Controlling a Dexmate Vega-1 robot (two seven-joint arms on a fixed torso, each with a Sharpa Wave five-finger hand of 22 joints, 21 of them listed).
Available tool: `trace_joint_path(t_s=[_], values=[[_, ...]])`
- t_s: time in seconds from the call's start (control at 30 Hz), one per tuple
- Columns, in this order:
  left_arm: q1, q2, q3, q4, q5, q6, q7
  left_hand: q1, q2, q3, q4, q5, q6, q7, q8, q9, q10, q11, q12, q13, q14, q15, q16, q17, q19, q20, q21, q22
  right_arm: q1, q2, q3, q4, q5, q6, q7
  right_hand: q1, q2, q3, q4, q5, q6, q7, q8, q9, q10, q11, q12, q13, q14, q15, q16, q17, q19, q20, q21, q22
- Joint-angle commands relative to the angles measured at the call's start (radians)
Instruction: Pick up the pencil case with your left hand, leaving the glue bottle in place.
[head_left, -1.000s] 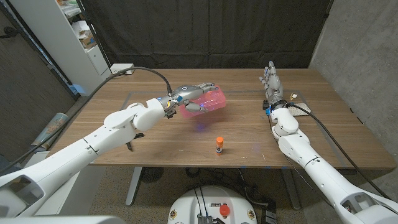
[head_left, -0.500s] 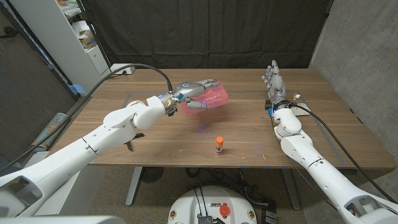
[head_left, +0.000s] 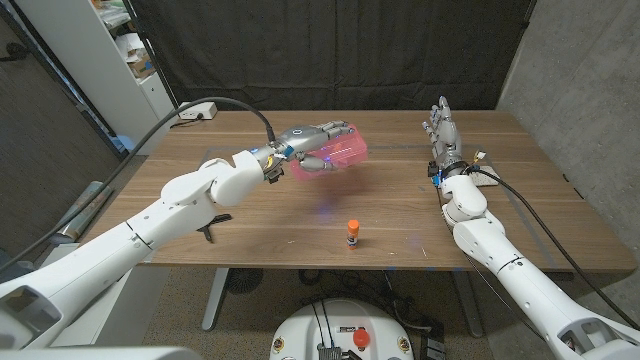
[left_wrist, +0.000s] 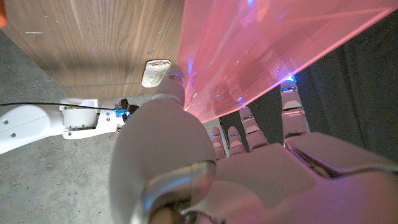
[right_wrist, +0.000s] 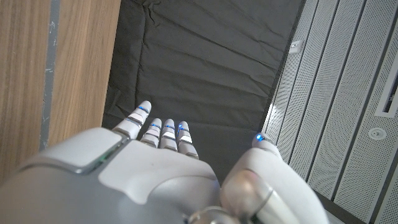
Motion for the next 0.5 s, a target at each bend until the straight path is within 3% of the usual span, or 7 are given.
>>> trace_joint_path(t_s=[0.03,0.5], values=[[0.021,0.015,-0.045,-0.059,-0.007,0.025,0.008,0.105,0.095,0.008,0.002,0.008,0.005,0.004,0.001,0.005,0.0,-0.001,0.007,0.006,0.008,-0.002,0.005,0.003,0.101,-0.095,0.003,0.003,-0.006,-0.002,0.003,-0.013,0.0,-0.004,-0.003,0.012,0.005,-0.006,0.0,0.003,0.005,-0.005,0.006,0.005,-0.001,0.005,0.002,0.004,0.005,0.006,0.006,0.003,0.005,0.007,0.009,0.005],[0.025,0.016,-0.054,-0.049,-0.02,0.007,0.018,0.103,0.093,0.009,0.003,0.007,0.008,0.005,0.001,0.005,0.0,-0.001,0.008,0.007,0.011,-0.002,0.004,0.008,0.102,-0.095,0.002,0.004,-0.009,-0.003,0.004,-0.017,-0.002,-0.005,-0.005,0.012,0.006,-0.008,0.0,0.003,0.005,-0.005,0.006,0.005,-0.001,0.006,0.002,0.004,0.005,0.006,0.006,0.003,0.006,0.007,0.009,0.005]])
